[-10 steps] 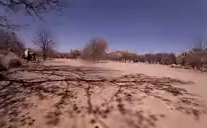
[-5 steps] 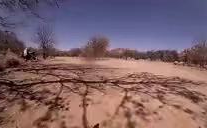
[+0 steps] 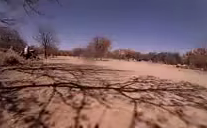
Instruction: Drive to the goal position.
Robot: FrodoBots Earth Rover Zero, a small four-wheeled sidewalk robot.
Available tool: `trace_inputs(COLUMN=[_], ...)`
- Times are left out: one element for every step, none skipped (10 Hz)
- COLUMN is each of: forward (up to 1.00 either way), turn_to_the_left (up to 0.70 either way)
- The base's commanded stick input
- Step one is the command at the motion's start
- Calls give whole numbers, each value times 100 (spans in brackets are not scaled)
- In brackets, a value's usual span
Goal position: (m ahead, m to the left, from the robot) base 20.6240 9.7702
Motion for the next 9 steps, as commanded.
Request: trace_inputs(forward=[100, 100, 100, 100, 100, 100, 100, 100, 100], turn_to_the_left=[13, 1, 0, 0, 0, 0, 0, 0, 0])
